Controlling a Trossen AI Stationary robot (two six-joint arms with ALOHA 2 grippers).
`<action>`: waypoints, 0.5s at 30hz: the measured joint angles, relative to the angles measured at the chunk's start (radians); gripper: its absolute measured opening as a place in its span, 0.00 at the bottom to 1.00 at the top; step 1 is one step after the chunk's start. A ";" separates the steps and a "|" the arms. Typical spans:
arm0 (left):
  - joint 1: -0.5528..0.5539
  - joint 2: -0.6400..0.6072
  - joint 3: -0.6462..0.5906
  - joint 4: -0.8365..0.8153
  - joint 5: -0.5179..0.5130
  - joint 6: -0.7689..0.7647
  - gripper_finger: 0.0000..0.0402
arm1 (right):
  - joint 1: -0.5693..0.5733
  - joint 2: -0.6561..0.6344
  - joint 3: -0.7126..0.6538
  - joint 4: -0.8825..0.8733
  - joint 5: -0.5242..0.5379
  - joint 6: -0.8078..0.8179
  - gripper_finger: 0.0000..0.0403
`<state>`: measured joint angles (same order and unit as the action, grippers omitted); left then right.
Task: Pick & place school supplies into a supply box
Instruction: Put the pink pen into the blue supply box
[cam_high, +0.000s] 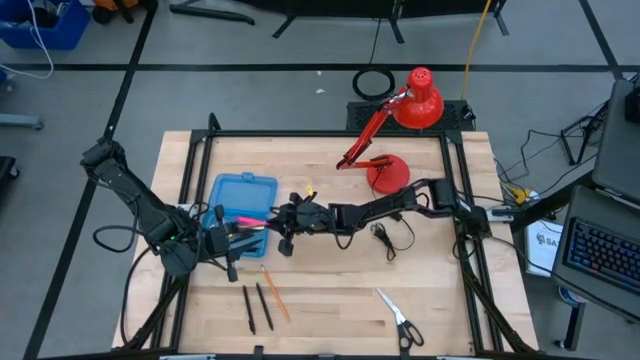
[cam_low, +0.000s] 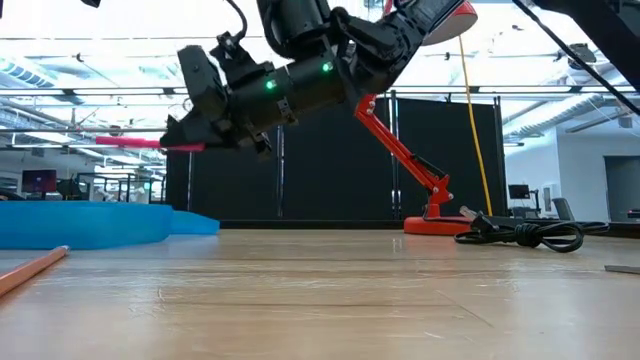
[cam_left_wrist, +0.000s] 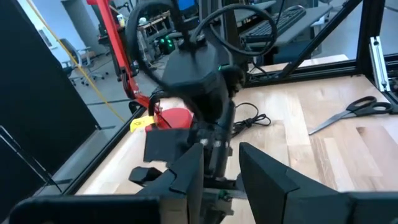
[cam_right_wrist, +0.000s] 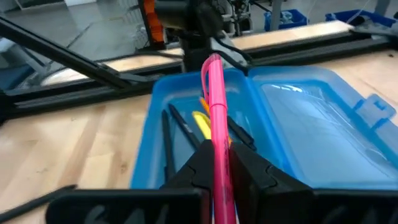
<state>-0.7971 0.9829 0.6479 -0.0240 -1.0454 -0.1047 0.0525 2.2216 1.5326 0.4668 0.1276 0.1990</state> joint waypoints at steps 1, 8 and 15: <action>0.000 0.000 0.000 0.000 0.000 0.000 0.26 | -0.008 0.001 0.000 -0.002 -0.002 0.007 0.05; 0.000 0.001 0.000 -0.011 0.023 -0.003 0.26 | -0.037 0.068 0.019 0.037 -0.079 0.064 0.05; 0.000 0.001 0.001 -0.048 0.035 -0.050 0.26 | -0.006 0.169 0.184 -0.012 -0.107 0.047 0.05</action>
<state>-0.7971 0.9836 0.6487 -0.0716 -1.0103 -0.1552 0.0461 2.3911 1.7166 0.4549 0.0208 0.2456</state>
